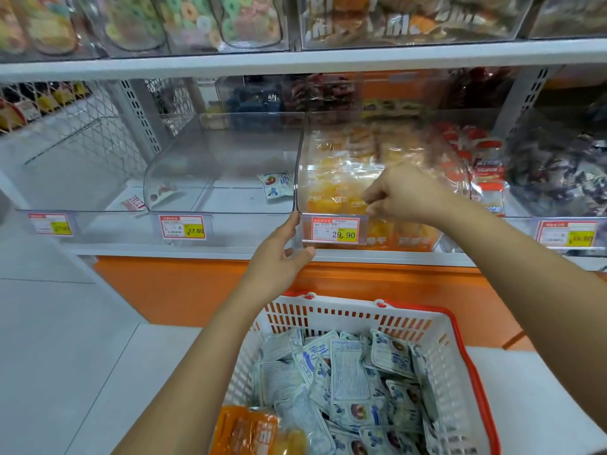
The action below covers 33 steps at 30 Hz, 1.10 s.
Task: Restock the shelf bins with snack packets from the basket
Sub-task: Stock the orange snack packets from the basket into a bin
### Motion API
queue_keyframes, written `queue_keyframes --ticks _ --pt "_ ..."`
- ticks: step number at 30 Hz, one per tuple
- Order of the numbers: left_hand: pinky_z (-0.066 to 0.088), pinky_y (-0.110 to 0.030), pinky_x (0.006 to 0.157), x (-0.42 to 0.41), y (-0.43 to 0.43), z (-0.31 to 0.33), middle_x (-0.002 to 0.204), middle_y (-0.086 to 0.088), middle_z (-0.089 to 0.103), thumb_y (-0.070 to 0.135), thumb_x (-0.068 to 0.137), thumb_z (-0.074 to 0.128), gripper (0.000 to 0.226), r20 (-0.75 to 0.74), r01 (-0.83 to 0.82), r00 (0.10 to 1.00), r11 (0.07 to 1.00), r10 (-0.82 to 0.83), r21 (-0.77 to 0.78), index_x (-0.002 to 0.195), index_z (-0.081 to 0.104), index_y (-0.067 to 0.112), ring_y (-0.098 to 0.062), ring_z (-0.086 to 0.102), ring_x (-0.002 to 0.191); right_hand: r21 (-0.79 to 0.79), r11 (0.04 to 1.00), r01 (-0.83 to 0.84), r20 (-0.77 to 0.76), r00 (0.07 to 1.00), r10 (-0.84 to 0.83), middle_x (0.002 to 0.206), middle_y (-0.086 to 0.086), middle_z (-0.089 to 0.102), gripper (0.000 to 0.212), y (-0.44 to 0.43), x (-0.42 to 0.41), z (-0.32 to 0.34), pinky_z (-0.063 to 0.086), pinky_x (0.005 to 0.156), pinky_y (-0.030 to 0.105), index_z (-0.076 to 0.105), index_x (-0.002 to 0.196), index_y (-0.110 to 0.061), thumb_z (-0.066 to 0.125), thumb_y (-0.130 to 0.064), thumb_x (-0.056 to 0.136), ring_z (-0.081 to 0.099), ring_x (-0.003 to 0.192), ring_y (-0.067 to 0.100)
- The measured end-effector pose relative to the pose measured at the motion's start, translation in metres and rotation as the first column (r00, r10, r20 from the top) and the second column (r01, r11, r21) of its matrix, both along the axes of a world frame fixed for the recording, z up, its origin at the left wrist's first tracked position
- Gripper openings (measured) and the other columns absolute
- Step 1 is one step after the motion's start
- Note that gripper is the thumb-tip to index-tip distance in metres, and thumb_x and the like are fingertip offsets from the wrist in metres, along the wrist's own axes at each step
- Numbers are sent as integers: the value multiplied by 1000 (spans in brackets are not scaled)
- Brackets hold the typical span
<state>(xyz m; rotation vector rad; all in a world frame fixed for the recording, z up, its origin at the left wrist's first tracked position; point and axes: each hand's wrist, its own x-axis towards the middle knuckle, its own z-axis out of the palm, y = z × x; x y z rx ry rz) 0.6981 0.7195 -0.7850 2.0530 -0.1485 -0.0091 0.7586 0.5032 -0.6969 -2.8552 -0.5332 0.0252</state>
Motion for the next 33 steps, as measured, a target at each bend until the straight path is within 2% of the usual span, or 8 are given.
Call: queue_keyframes --ticks 4,11,15,19,23,28,31,33 --pt "33 -24 105 -12 2 -2 150 11 36 23 93 58 64 7 5 1000 998 -6 62 149 28 28 -7 35 135 -73 996 59 75 996 -54 89 5 69 11 8 -2 -7 36 66 23 72 85 -8 61 -10 88 60 83 19" --pt "46 -26 84 -46 40 -62 116 -6 66 17 94 57 25 -218 45 974 894 60 445 116 64 9 -17 60 98 354 933 -66 498 857 -128 102 4 54 14 28 -65 -70 34 76 24 58 96 -12 63 -6 84 49 97 20" --pt "47 -26 89 -77 49 -110 116 -3 66 17 92 57 23 -349 290 935 714 -68 637 112 67 12 -17 60 103 99 994 -51 -85 995 60 117 0 60 23 34 -107 -148 45 78 26 56 117 -18 51 -14 94 56 97 16" --pt "46 -29 93 -107 39 -143 122 -3 62 23 90 59 31 -487 477 858 603 -162 640 119 63 12 -20 58 109 -178 978 -107 -463 886 13 141 1 48 44 10 -141 -220 47 90 30 42 139 -21 46 -14 96 53 119 19" --pt "46 -36 96 -121 27 -165 122 -8 62 12 88 58 31 -519 531 835 512 -182 676 119 63 12 -24 57 112 -302 932 -202 -640 767 -41 149 9 38 56 -10 -162 -257 47 96 37 23 151 -16 41 -14 98 48 125 24" --pt "50 -33 86 -114 17 -165 102 -10 68 4 85 55 19 -505 534 836 533 -216 656 97 69 6 -24 62 96 -122 985 -119 -662 750 8 149 5 39 65 -4 -164 -261 41 103 34 28 149 -18 59 -25 92 45 128 23" --pt "42 -20 80 -101 15 -146 91 8 64 2 89 53 21 -468 485 848 724 -251 490 85 67 17 -13 59 93 176 983 46 -792 599 114 141 5 48 71 9 -156 -245 43 98 31 38 143 -19 74 -31 82 49 126 23" --pt "44 -19 75 -92 12 -123 89 14 60 8 93 55 21 -398 390 888 839 -232 379 82 64 24 -12 60 90 283 956 77 -805 561 193 113 9 65 41 14 -144 -226 51 80 26 58 121 -14 73 -17 83 62 109 31"
